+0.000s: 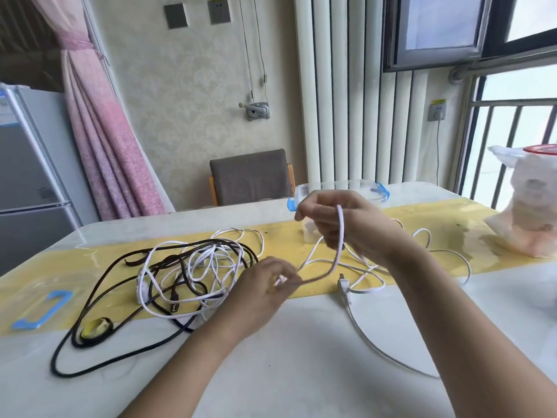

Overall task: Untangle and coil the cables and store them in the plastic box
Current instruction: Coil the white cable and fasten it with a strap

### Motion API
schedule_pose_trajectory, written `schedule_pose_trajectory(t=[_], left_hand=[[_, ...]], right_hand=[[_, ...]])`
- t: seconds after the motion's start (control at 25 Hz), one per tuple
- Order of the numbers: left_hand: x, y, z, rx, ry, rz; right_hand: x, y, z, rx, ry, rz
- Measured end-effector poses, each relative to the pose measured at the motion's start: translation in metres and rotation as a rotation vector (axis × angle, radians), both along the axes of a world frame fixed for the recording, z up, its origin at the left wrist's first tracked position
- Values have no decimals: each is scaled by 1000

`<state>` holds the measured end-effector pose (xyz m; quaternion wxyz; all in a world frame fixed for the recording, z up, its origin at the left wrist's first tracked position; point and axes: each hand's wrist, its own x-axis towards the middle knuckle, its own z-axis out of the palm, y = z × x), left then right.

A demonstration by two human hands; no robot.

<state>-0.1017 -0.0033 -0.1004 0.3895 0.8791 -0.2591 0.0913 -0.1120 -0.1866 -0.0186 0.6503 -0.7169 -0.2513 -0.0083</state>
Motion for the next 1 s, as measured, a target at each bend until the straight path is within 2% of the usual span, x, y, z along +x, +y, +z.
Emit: schedule_pose_trajectory(t=[0.08, 0.16, 0.2, 0.32, 0.44, 0.6, 0.68, 0.8, 0.88, 1.0], left_hand=[[2, 3, -2, -51, 106, -2], [0, 5, 3, -134, 213, -17], [1, 7, 5, -202, 246, -40], [2, 13, 14, -493, 393, -89], [2, 17, 24, -787, 654, -166], [4, 23, 31, -1066, 954, -378], [4, 24, 30, -1166, 1047, -513], [5, 22, 27, -1274, 1170, -679], [5, 22, 27, -1286, 1229, -678], [1, 20, 30, -1321, 1224, -667]], right_hand=[[2, -9, 5, 178, 18, -105], [11, -26, 3, 321, 70, -338], [16, -33, 1, 313, 97, -494], [29, -43, -13, 12, 167, -851], [33, -41, -33, -305, 60, -975], [32, -39, -46, -777, -85, -1010], [34, -37, -50, -923, -223, -1071], [33, -14, -61, -881, -487, -933], [31, 10, -70, -805, -622, -784], [23, 42, -78, -716, -693, -609]])
